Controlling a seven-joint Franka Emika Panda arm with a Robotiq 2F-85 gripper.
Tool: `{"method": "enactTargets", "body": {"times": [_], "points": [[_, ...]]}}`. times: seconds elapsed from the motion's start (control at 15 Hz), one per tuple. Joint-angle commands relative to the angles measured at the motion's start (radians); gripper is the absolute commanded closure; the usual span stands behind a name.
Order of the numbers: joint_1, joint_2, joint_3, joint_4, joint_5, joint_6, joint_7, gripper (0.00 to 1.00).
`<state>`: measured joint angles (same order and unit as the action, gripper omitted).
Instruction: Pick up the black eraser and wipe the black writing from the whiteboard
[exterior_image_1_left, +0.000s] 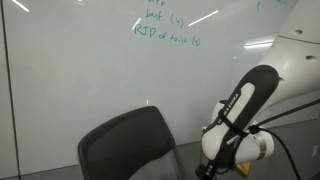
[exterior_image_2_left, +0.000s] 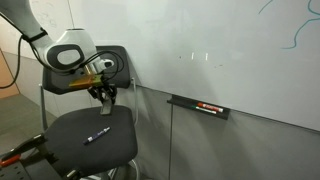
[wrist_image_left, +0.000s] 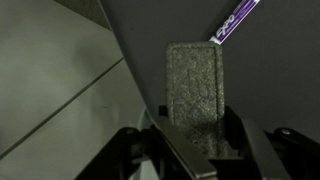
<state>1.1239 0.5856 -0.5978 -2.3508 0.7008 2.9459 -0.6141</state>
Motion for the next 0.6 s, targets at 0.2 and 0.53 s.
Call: {"method": "enactTargets", "body": {"times": [0.2,0.53], "points": [[-0.403,-0.089,0.393,-0.003,-0.536,-0.195,0.182,0.7],[-0.754,-0.02,0.756,0.051,-0.648,-0.395,0.146,0.7]]}}
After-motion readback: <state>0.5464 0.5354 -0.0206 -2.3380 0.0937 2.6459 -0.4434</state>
